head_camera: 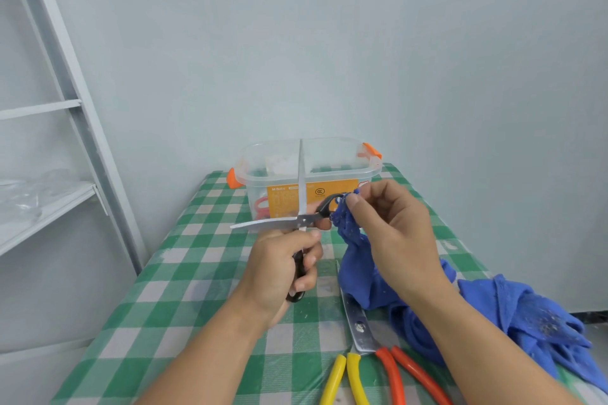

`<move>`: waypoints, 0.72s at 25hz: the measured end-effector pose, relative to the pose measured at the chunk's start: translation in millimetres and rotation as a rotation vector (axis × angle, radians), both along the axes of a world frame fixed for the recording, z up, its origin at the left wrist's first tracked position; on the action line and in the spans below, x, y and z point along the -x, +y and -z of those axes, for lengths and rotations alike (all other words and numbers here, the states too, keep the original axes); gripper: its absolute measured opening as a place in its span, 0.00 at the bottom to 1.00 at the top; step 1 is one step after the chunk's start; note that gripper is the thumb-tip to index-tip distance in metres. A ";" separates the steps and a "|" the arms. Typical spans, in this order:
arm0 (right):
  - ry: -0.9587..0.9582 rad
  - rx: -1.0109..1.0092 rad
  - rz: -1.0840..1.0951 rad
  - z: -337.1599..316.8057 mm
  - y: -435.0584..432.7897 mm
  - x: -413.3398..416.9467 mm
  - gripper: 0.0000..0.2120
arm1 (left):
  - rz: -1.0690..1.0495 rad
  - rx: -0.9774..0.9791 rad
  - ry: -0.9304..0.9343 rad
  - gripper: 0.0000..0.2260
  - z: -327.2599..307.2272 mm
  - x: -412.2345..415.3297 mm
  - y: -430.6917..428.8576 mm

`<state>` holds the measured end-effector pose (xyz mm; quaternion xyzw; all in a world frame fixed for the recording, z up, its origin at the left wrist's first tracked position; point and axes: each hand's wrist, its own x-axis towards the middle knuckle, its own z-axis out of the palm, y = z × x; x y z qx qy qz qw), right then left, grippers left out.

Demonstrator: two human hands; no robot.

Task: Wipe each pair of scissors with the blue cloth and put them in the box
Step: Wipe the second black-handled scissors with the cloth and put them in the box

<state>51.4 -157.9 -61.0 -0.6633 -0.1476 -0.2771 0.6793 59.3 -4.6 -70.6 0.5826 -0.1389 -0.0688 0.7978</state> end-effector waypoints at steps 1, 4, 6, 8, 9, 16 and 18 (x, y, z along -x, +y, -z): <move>-0.008 0.043 0.019 1.4 2.1 0.3 0.05 | -0.001 -0.035 -0.002 0.09 1.6 0.1 -0.1; -0.047 0.200 0.079 8.0 5.4 -3.1 0.05 | 0.000 -0.080 -0.054 0.08 3.5 1.5 -1.3; -0.089 0.321 0.135 14.3 5.5 -7.6 0.04 | 0.014 -0.085 -0.074 0.12 3.4 1.7 -2.8; -0.148 0.440 0.186 18.2 4.8 -11.4 0.04 | 0.000 -0.101 -0.062 0.13 4.2 0.5 -3.3; -0.172 0.487 0.202 20.2 4.4 -13.0 0.05 | -0.012 -0.115 -0.055 0.13 5.1 -0.2 -3.2; -0.091 0.459 0.099 18.7 8.7 -8.7 0.08 | -0.083 -0.159 -0.127 0.16 1.8 2.9 -2.6; -0.021 0.365 0.038 16.2 11.1 -7.7 0.10 | -0.099 -0.158 -0.137 0.15 -1.6 5.5 -3.7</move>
